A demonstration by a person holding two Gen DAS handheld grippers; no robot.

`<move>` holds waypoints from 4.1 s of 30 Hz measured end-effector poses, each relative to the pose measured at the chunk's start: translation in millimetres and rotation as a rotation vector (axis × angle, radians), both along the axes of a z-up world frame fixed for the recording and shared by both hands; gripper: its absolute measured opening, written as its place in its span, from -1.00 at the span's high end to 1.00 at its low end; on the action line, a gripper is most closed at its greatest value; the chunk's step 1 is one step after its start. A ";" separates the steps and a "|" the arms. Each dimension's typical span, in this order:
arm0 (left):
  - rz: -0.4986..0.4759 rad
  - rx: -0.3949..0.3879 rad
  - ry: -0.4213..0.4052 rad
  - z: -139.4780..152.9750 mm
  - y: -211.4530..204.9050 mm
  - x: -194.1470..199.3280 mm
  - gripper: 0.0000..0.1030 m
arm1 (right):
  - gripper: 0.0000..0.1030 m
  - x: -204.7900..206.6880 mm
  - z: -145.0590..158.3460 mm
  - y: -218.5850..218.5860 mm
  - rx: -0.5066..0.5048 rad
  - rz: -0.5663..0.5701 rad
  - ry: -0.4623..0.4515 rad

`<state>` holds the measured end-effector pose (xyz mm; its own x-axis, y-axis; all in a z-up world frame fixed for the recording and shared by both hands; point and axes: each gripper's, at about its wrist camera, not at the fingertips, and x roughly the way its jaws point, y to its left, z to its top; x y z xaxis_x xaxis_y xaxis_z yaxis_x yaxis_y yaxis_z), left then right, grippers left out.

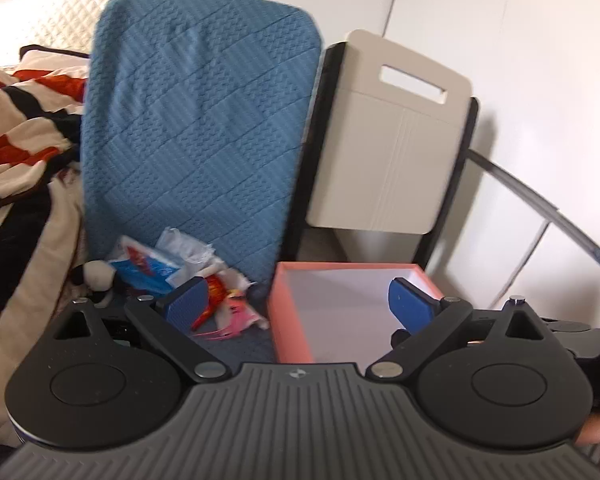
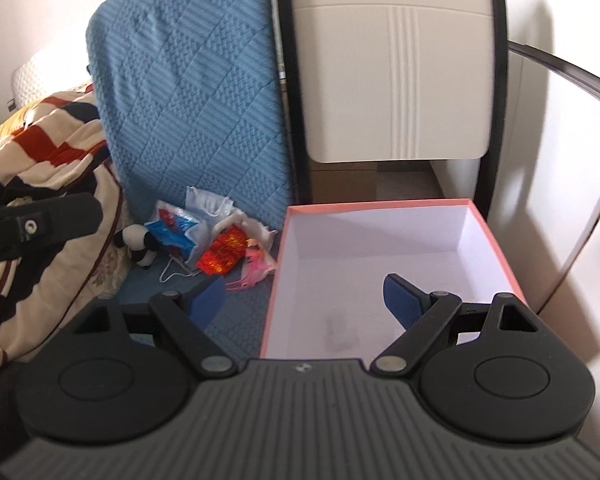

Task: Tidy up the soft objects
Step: 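Withdraw the right tool from the box back toward the pile, then lower the right gripper onto the red packet and pink feather toy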

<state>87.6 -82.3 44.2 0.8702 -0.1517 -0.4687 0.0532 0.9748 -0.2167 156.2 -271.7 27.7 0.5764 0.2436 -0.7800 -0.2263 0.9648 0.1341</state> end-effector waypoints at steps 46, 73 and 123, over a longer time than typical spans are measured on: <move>0.268 0.017 0.134 -67.4 151.1 -7.8 -0.92 | -0.70 -27.1 45.4 131.2 -0.123 0.100 0.092; 0.252 0.015 0.139 -72.8 151.0 5.9 -0.92 | -0.70 -5.8 50.2 121.4 -0.116 0.010 0.070; 0.371 -0.067 0.140 -192.7 203.3 174.7 -0.88 | 0.42 52.7 -167.7 171.4 -0.046 0.134 0.013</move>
<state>262.2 121.0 -148.5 0.8002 0.1264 -0.5863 -0.3343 0.9056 -0.2610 208.9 -100.2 -140.0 0.5309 0.2809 -0.7995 -0.3516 0.9314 0.0938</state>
